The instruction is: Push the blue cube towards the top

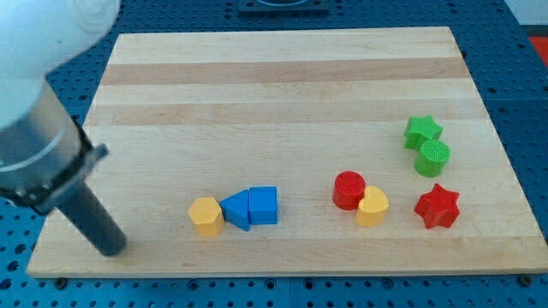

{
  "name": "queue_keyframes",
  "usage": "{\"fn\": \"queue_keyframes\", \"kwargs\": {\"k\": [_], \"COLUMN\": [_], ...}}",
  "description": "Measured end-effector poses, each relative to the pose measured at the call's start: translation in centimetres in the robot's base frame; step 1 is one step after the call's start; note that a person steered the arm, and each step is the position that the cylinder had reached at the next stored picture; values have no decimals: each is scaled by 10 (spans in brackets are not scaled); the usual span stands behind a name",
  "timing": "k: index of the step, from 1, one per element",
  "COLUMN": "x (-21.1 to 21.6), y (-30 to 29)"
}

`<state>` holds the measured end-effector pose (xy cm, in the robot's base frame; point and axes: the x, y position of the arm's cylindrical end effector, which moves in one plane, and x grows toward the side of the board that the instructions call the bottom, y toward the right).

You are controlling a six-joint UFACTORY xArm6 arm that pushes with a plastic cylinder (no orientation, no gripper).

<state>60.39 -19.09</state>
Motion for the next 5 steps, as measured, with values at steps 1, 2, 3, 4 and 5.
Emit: {"fn": "queue_keyframes", "kwargs": {"k": [1, 2, 3, 4, 5], "x": [15, 12, 6, -10, -41], "y": [38, 87, 153, 169, 170]}}
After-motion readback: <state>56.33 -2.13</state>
